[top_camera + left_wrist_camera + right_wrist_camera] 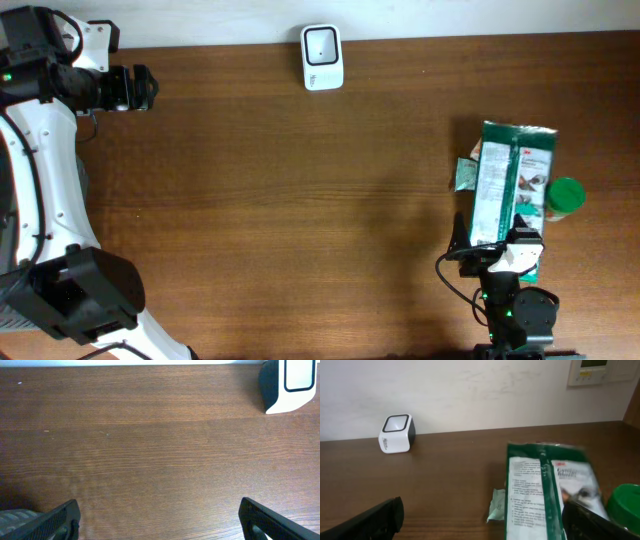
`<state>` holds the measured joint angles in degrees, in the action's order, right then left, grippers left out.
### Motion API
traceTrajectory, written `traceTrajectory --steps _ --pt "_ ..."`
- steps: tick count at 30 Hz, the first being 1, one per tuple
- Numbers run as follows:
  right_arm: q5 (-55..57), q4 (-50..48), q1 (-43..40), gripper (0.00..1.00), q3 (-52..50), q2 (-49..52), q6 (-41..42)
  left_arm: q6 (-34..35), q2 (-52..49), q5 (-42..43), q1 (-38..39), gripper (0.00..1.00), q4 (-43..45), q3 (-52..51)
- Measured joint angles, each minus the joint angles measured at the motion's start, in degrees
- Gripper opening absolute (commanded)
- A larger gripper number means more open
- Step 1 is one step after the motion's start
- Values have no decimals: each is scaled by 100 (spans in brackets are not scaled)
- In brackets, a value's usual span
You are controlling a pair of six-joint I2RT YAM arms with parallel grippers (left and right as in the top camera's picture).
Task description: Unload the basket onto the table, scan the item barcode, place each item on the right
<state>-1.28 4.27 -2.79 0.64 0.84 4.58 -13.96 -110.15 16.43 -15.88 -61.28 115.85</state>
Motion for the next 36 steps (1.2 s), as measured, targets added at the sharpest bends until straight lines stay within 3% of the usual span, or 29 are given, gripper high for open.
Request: traceTrajectory --steps 15,19,28,36 --pt "0 0 0 98 0 0 -4 0 35 -15 0 99 -61 -2" --pt "0 0 0 98 0 0 -4 0 529 -42 0 99 295 -299" --pt "0 0 0 98 0 0 -2 -4 3486 22 11 99 3880 -3818" --pt "0 2 4 98 0 -7 -7 -4 5748 -31 68 99 6161 -7298"
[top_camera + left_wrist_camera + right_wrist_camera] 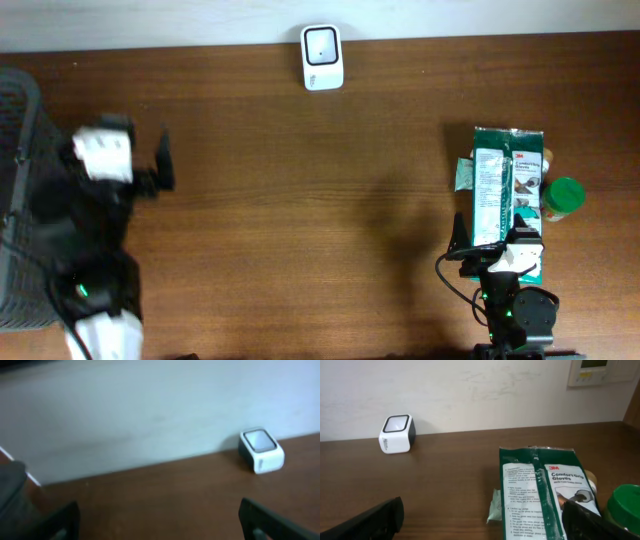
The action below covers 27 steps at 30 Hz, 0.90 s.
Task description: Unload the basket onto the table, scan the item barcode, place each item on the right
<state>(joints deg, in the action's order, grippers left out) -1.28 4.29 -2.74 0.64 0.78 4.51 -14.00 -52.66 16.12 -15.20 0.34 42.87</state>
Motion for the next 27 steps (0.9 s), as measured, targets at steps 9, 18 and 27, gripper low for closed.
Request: traceTrajectory --steps 9,18,27 --pt "0 -2 2 98 0 -4 2 -111 2404 -717 627 99 1351 -2785" --pt "0 0 2 98 0 -4 4 -461 3895 -920 664 99 1189 -4087" --pt "0 0 2 98 0 -13 2 -1554 5104 -979 905 99 -376 -4229"
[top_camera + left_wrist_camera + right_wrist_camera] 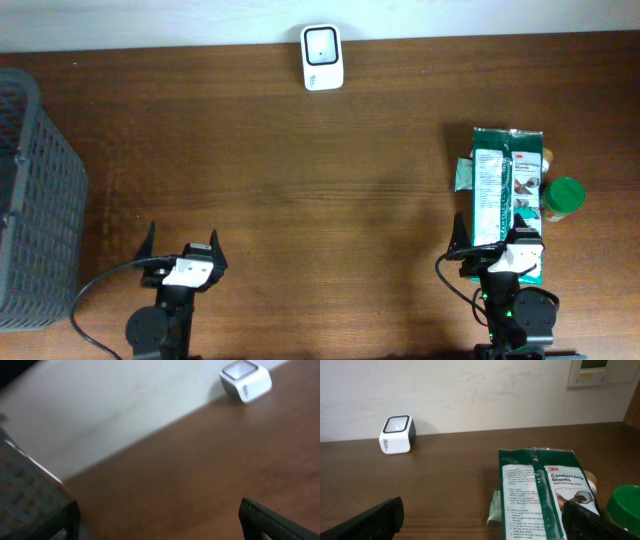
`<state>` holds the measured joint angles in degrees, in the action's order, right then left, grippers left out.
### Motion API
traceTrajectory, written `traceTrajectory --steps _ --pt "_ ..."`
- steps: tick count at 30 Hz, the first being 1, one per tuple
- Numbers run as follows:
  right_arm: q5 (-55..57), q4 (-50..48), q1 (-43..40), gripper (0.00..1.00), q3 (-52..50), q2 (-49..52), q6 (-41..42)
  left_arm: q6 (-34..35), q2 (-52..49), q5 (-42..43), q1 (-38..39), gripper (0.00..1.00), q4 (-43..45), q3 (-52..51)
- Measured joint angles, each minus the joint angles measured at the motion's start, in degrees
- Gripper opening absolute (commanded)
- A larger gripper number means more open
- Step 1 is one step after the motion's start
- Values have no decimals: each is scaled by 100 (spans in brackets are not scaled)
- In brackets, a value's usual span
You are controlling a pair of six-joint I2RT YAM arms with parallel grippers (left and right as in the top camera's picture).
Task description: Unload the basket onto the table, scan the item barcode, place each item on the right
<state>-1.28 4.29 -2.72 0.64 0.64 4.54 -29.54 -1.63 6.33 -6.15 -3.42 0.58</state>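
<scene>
The white barcode scanner [322, 57] stands at the table's back edge; it shows too in the left wrist view [246, 381] and the right wrist view [396, 433]. A green 3M glove pack [505, 180] [545, 495] lies flat at the right, printed side up. My right gripper [497, 243] [480, 527] sits open just in front of the pack's near end, with its right finger over the pack's corner. At the front left my left gripper [181, 250] [160, 530] is open and holds nothing.
A green-capped bottle [565, 195] [625, 507] stands against the pack's right side. A small pale green packet [463, 175] [496, 505] pokes out from under the pack's left edge. A grey mesh basket [35, 200] [25, 490] occupies the left edge of the table.
My left arm has moved from the middle left of the table to the front edge, and the whole basket now shows. The right gripper and the glove pack have not moved.
At first my left arm reached over the far left rear of the table, and the glove pack looked blurred and slightly further right. Then the pack lay still and the left gripper was at mid left. Now the left gripper rests open at the front.
</scene>
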Motion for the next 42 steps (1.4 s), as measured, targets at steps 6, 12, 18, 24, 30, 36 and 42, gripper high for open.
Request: traceTrajectory --steps 6,12,18,24,30,36,42 --pt "0 -2 0 98 0 -2 0 -210 79 -42 96 99 -24 0" --pt "0 -2 0 98 0 0 2 -243 79 -59 96 99 -26 0" --pt "0 -2 0 98 0 -2 -2 -243 79 -59 96 99 -24 0" --pt "0 -2 0 98 0 0 -2 -245 79 -59 96 99 -26 0" --pt "0 -2 0 98 0 -2 2 -245 79 -61 96 99 -26 0" --pt "0 -2 0 98 0 -2 -2 -245 79 -59 96 99 -24 0" --pt "0 -2 0 98 0 -2 2 -245 79 -61 96 99 -26 0"
